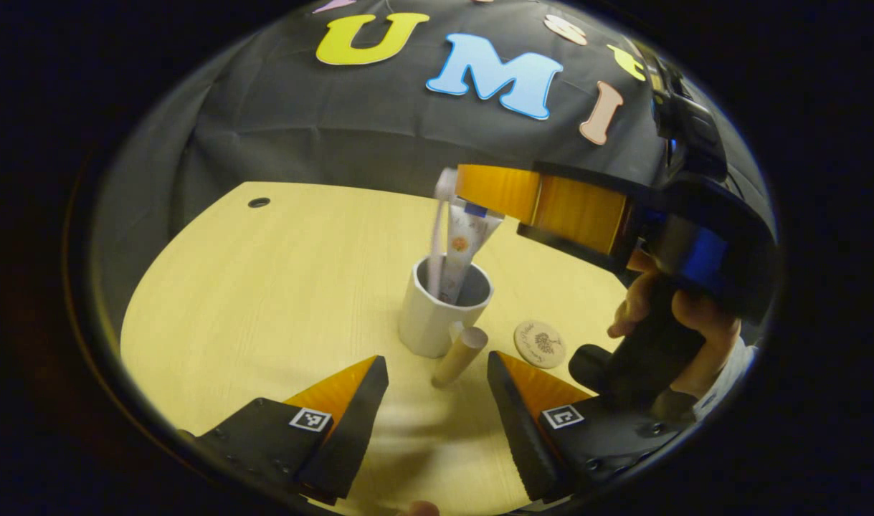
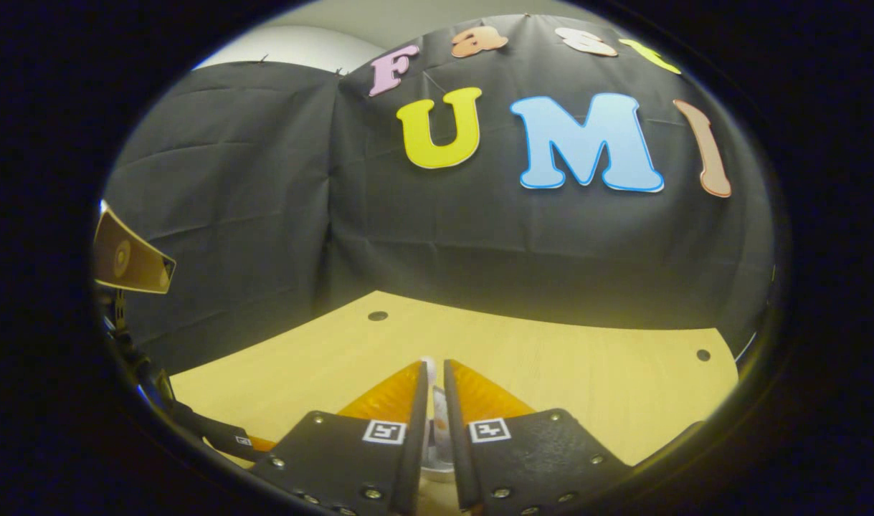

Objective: Put the toothbrush and toothpaste on the desktop into the cup, then pick up the cup and place it on the coaster on the desktop.

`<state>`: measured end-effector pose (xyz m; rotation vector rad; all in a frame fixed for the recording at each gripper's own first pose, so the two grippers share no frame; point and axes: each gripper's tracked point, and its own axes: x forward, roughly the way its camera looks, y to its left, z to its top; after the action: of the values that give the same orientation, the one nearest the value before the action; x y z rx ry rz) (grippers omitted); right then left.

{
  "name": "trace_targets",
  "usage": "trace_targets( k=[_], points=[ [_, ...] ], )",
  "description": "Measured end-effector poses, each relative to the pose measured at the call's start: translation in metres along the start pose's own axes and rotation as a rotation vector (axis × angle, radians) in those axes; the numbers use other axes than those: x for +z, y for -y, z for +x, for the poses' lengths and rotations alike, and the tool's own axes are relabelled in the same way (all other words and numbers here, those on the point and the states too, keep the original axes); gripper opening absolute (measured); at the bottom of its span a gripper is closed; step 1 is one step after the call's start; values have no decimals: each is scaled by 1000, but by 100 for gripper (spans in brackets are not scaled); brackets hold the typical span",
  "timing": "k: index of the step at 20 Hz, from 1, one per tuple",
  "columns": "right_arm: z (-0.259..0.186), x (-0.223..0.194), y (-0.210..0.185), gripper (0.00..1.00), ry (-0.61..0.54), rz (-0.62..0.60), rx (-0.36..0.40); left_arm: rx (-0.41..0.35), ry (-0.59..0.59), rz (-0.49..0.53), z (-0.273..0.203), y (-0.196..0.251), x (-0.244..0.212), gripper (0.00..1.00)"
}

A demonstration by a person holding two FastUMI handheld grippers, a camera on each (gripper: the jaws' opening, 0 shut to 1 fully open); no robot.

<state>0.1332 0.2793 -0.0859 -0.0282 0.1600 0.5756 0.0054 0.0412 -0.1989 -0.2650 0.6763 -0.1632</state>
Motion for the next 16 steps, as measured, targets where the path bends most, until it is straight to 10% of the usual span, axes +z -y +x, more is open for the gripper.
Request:
trace_targets(
  k=[6, 16],
  points=[
    [-15, 10, 13, 80, 4, 0, -38, -5, -8, 2, 5, 10, 3, 92],
    [-80, 50, 75, 82, 69, 9, -198, 2, -84, -1, 26, 24, 4, 92]
  ],
)
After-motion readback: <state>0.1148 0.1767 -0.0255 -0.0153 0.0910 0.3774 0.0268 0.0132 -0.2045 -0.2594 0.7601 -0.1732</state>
